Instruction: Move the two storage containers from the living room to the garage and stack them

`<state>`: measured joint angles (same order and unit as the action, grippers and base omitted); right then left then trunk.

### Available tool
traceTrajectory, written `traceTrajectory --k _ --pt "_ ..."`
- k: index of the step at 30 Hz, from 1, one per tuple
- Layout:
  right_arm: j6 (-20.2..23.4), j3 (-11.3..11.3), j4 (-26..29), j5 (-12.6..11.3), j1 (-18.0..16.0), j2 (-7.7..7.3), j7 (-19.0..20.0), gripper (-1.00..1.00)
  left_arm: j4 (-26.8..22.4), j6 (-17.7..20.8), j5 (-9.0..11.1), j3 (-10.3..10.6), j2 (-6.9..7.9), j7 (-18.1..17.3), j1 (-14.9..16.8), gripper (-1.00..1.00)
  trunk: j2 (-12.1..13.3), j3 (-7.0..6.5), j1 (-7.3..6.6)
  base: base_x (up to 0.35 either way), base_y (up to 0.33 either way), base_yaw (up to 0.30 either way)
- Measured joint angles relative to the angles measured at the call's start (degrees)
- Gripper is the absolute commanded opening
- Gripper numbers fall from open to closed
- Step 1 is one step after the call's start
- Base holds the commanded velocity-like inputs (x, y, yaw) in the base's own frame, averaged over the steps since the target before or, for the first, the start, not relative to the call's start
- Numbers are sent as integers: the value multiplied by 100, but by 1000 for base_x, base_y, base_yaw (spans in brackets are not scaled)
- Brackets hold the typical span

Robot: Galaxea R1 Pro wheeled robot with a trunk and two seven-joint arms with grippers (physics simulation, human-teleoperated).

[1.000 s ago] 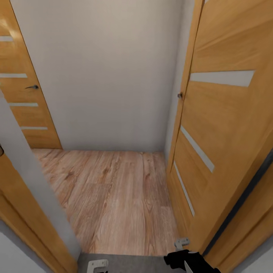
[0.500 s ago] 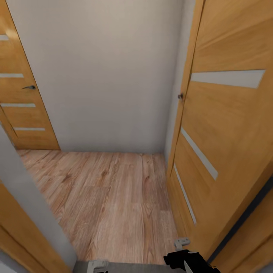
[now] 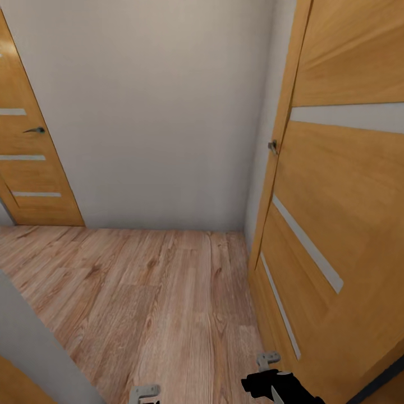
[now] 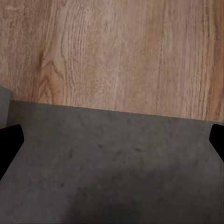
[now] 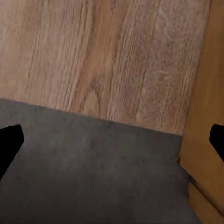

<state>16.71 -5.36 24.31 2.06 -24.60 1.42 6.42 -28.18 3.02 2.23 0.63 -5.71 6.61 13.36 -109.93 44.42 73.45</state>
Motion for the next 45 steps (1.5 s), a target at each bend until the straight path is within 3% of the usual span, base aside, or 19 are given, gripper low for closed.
traceTrajectory --k 26,45 --pt "0 1 0 0 0 -8 -7 100 7 0 -5 0 0 0 0 100 0 0 -1 144 4 0" --pt "0 1 0 5 0 -8 -13 100 1 -3 0 2 -5 -6 0 100 0 0 1 16 46 0"
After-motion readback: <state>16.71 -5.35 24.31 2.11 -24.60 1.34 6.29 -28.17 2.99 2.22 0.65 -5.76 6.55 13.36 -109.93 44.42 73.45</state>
